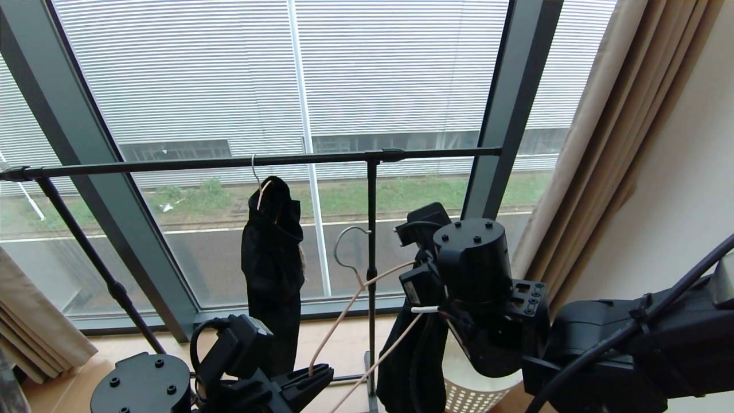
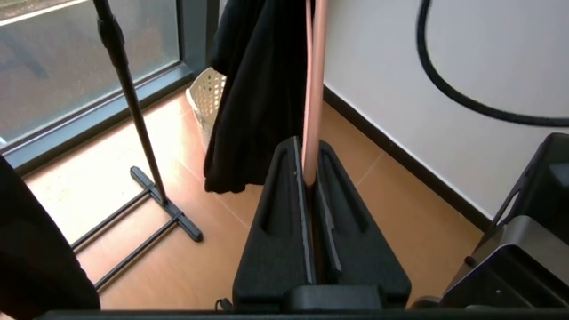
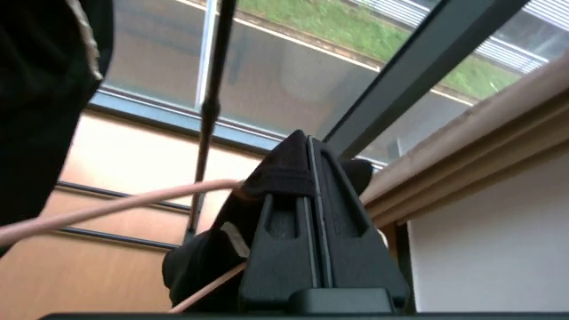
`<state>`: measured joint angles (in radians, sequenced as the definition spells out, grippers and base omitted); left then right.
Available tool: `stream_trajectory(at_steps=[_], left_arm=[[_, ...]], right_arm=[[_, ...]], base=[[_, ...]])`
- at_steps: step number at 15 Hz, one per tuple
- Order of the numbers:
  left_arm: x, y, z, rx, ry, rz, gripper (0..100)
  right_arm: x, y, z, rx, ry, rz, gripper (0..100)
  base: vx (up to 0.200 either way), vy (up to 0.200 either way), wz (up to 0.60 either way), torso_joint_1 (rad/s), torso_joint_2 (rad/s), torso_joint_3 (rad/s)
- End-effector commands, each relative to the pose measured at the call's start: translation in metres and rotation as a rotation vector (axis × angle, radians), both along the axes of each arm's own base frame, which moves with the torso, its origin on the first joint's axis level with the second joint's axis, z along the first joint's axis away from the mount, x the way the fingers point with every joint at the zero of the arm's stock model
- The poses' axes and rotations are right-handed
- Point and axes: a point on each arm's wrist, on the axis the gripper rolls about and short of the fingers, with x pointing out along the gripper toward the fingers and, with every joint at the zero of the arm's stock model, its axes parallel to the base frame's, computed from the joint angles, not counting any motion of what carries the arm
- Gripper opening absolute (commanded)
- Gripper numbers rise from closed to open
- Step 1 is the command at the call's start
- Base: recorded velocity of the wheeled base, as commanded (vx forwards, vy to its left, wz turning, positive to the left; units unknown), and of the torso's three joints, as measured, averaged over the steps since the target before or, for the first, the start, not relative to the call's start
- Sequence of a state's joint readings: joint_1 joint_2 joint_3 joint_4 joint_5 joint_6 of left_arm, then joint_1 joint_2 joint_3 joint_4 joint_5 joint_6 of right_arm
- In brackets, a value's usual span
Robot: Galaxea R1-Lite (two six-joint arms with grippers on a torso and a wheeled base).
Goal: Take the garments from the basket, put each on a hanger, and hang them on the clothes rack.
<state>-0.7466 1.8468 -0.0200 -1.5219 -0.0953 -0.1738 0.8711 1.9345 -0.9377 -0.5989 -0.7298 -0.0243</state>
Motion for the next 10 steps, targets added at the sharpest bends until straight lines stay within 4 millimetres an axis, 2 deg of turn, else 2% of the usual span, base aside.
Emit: stream_trajectory(at_steps=[1, 3, 6, 10], left_arm=[[0.000, 0.000, 0.000, -0.005, -0.004, 0.000, 0], [0.000, -0.001, -0.001, -0.003, -0.002, 0.000, 0], [0.001, 0.000, -0.001, -0.003, -0.002, 0.002, 0], [0.003, 0.000, -0.003, 0.006, 0.005, 0.015, 0]], right_arm=[[-0.012, 0.009, 0.001, 0.005, 0.000, 0.043, 0], [-0.020, 0.015, 0.003, 0.015, -0.002, 0.069, 0], [-0.046, 0.022, 0.015, 0.051, -0.016, 0.141, 0], [-0.074, 0.018, 0.031, 0.070, -0.029, 0.222, 0]], base=[[0.000, 0.000, 0.00, 0.000, 0.00, 0.000], [0.000, 0.000, 0.00, 0.000, 0.00, 0.000], [0.000, 0.000, 0.00, 0.000, 0.00, 0.000], [0.000, 0.000, 0.00, 0.000, 0.00, 0.000]])
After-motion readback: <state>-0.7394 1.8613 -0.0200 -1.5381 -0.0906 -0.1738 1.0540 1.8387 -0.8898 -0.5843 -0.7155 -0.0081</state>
